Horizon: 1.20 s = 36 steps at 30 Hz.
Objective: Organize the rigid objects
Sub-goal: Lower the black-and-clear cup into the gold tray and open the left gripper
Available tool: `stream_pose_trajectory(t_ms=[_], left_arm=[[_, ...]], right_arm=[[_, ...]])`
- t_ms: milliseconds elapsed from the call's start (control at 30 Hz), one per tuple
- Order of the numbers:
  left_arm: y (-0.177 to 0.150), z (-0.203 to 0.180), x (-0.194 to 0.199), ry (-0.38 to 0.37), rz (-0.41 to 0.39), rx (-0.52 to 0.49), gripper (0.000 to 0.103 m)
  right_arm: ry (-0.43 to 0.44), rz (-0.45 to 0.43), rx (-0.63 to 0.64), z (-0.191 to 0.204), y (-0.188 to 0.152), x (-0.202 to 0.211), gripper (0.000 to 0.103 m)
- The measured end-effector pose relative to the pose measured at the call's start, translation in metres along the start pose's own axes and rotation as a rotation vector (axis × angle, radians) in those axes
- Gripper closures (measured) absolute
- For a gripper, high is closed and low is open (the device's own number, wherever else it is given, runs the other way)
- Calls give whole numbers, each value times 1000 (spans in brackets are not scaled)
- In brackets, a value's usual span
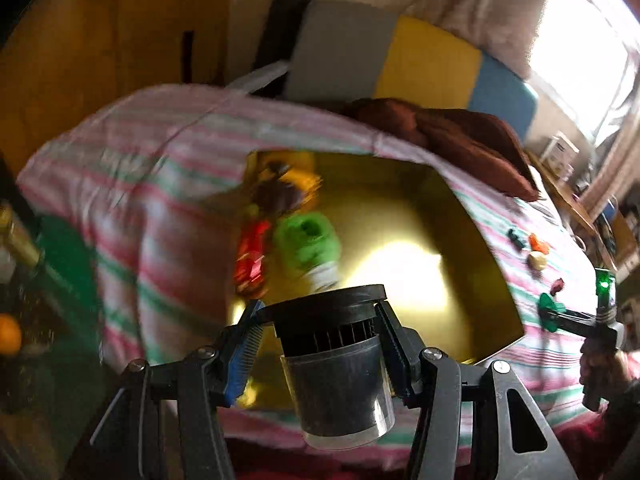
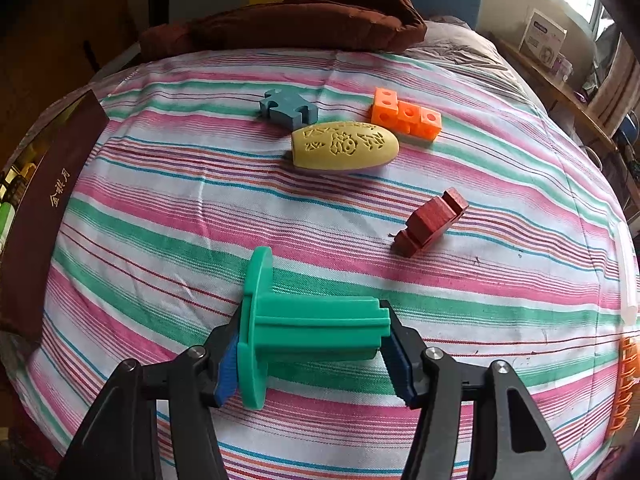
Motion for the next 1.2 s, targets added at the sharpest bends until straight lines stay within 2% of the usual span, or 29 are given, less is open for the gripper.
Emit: stream_pose_trajectory(t_ms=[133, 200, 467, 533, 767, 1033, 1100, 1200], left_arm=[[-6, 12, -14, 9, 50, 27, 47], [-4, 7, -19, 5, 56, 4, 46], [15, 3, -49, 108, 78, -91, 46], [16, 6, -60, 119, 101, -85, 46], [13, 1, -62, 172, 75, -136, 45], [10, 0, -46, 182, 23, -114, 43], [10, 0, -39, 196, 3, -105, 38], [9, 2, -32, 194, -13, -90, 38]], right_arm=[[-8, -2, 0, 1, -1, 1, 43], [-12, -3, 2, 1, -1, 1, 43], [-13, -3, 5, 1, -1, 2, 43], [-13, -2, 5, 2, -1, 3, 43], [-11, -1, 7, 1, 0, 3, 43], [-21, 0, 11, 2, -1, 3, 43], [-27, -2, 14, 4, -1, 3, 43], [-40, -6, 23, 6, -2, 4, 43]])
Point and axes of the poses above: each gripper's, at about its wrist camera, not at the fingertips, and x roughly against the way its jaws point, z to its left, y to its top, the point moved 5 cm from there along -x, roughly the way its jaws point, and after that the axes turned 8 degrees about z, right-handed, at the moved point
